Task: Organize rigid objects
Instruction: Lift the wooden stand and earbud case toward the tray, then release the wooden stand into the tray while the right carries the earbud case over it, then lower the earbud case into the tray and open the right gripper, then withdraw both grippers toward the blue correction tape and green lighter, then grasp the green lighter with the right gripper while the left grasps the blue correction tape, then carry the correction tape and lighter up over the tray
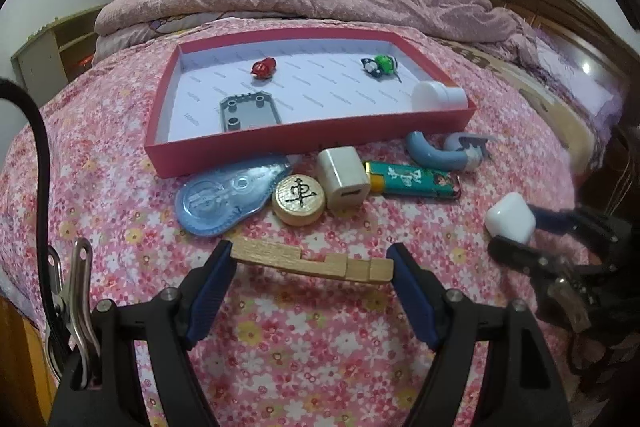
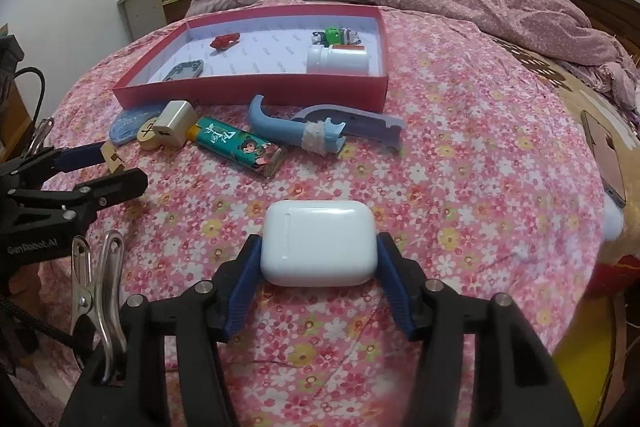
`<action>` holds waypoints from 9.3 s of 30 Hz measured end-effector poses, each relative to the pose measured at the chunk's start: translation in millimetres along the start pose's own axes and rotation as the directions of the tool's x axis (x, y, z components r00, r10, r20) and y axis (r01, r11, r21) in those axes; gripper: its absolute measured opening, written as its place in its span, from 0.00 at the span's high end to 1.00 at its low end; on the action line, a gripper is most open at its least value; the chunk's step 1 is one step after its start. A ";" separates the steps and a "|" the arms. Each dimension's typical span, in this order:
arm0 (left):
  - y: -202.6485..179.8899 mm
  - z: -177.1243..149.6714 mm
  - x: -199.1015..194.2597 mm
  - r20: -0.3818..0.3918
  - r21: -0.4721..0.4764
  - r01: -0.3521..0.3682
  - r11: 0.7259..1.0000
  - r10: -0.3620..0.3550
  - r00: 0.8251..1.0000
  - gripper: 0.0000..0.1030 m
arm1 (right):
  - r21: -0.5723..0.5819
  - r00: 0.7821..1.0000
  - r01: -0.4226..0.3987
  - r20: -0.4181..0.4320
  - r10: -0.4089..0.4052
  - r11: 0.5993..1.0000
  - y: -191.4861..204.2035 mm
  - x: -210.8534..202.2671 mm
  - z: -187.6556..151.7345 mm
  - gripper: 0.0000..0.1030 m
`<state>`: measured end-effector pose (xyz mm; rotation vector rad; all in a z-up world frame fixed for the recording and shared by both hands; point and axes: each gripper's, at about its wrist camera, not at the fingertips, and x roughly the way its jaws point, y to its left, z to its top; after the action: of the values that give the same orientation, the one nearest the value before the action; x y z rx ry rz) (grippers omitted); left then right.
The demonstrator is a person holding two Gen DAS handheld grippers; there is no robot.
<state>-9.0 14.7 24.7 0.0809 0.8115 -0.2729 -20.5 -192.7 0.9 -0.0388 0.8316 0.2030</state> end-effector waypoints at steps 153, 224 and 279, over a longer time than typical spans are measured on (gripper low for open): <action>34.9 108.6 12.3 0.040 -0.132 -0.036 0.991 0.042 0.998 0.21 | 0.102 0.987 -0.154 0.065 0.148 0.983 -28.3 9.9 122.4 0.35; 45.6 35.4 36.4 0.000 0.025 -0.088 0.996 0.088 0.996 0.40 | -0.173 0.988 -0.157 -0.027 0.155 0.972 45.3 45.0 57.5 0.67; 34.5 7.5 3.9 -0.006 -0.067 -0.062 0.996 0.062 0.998 0.41 | -0.102 0.993 -0.117 0.014 0.119 0.988 36.9 21.9 24.7 0.76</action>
<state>8.2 45.8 25.8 0.0435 0.8204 -0.1868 4.7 -150.2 3.0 -0.0825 0.8043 0.3567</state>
